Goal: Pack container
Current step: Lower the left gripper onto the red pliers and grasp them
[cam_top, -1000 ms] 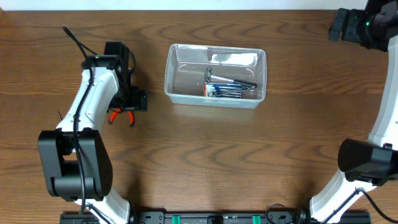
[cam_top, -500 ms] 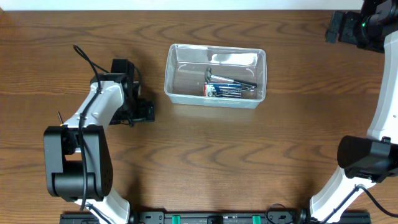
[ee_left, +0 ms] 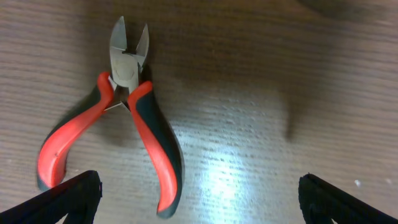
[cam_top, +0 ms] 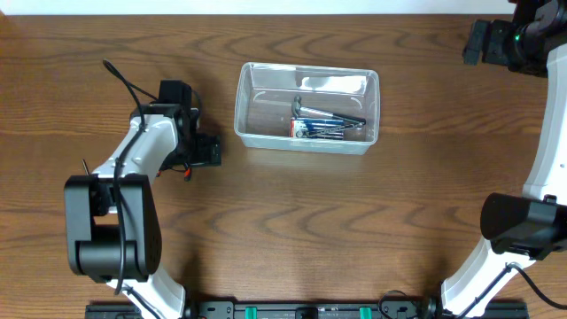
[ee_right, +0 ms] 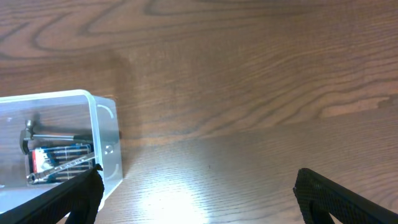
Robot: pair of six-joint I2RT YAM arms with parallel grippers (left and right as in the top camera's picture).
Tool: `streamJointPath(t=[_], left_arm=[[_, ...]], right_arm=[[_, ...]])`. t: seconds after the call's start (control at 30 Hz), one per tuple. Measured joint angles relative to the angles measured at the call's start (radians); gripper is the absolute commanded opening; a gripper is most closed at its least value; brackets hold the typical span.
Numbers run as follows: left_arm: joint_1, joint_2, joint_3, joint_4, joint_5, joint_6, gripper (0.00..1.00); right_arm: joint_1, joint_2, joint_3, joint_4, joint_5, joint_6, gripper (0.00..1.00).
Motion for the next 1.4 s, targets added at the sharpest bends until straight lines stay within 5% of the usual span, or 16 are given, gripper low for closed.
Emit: streamJointPath(t=[0.47, 0.8, 0.93, 1.4], left_arm=[[0.0, 0.059, 0.0, 0.047, 0.005, -0.085, 0.96], [0.0, 0.06, 0.0, 0.065, -0.003, -0.158, 0.68], [0.0, 0.06, 0.0, 0.065, -0.005, -0.171, 0.48], [0.0, 0.061, 0.0, 0.064, -0.008, -0.179, 0.32]], right_arm=[[0.0, 0.0, 0.0, -0.012, 0.0, -0.017, 0.99], [0.0, 0.0, 0.0, -0.013, 0.0, -0.034, 0.99], [0.0, 0.0, 0.0, -0.013, 0.0, -0.036, 0.99], [0.0, 0.0, 0.0, -0.014, 0.001, -0.044, 0.99]])
